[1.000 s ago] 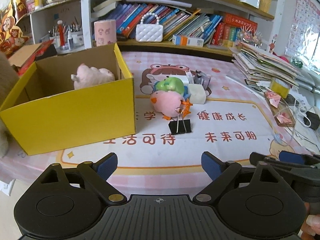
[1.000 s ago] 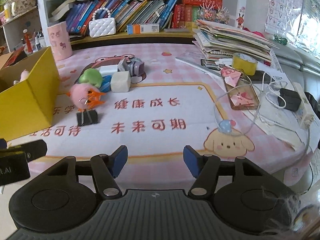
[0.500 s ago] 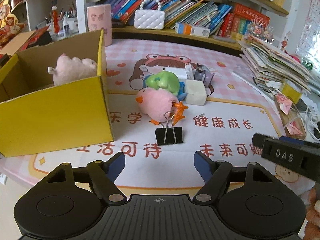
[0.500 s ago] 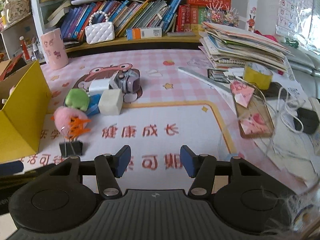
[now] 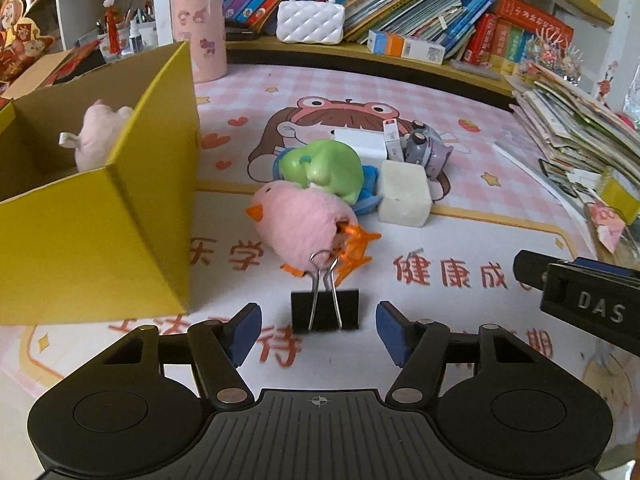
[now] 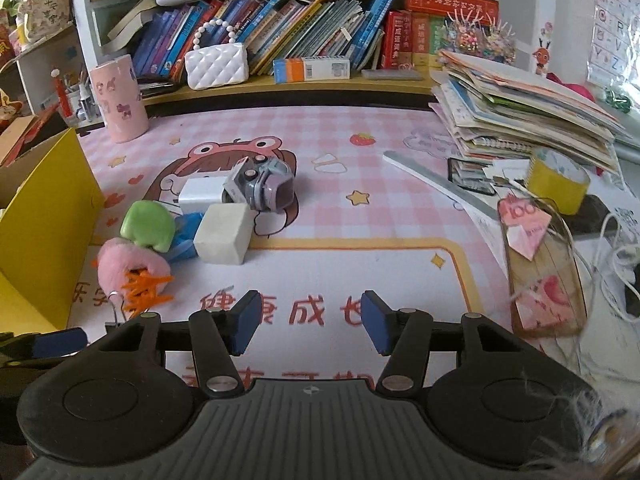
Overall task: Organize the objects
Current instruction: 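Grasp the black binder clip with the left tool while the right tool grasps the white cube, then carry the binder clip and white cube over the yellow box with both tools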
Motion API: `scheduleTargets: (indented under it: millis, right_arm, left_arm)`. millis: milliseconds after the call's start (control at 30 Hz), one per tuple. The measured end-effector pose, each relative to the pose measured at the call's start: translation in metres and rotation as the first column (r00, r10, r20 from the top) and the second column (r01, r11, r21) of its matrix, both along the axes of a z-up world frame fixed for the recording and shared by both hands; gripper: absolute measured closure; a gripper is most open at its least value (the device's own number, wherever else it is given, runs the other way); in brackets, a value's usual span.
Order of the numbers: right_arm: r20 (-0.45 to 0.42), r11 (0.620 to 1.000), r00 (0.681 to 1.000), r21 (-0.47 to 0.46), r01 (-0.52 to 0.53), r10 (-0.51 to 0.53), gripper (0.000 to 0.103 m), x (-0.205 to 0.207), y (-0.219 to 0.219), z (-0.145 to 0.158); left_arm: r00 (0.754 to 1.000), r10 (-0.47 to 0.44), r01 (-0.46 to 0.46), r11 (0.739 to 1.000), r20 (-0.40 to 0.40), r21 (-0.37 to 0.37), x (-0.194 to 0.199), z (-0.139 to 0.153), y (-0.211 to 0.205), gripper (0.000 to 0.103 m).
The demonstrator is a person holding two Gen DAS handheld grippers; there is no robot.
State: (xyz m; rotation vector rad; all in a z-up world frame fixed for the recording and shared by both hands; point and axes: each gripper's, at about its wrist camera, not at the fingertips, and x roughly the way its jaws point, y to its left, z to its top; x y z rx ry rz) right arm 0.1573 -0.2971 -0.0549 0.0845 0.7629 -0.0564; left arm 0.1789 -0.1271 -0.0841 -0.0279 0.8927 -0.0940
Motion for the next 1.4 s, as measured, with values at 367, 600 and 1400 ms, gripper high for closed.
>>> scheduleTargets:
  millis: [367, 600, 1400]
  right_arm:
    - [-0.016, 0.999, 0.999, 0.023, -0.046, 0.047, 0.050, 0.025, -0.002, -0.006]
    - [-0.008, 0.994, 0.995, 0.040, -0.098, 0.098, 0.045, 0.057, 0.014, -0.011]
    - [-0.011, 0.989, 0.994, 0.098, -0.110, 0.112, 0.070, 0.094, 0.031, -0.019]
  left_arm:
    - [1.000, 0.025, -0.024, 0.999, -0.018, 0.031, 0.009, -0.010, -0.008, 0.065]
    - [0.998, 0.064, -0.064, 0.998, -0.021, -0.001, -0.013, 0.009, 0.024, 0.065]
    - [0.984, 0.170, -0.168, 0.985, 0.056, -0.046, -0.050, 0.033, 0.064, 0.065]
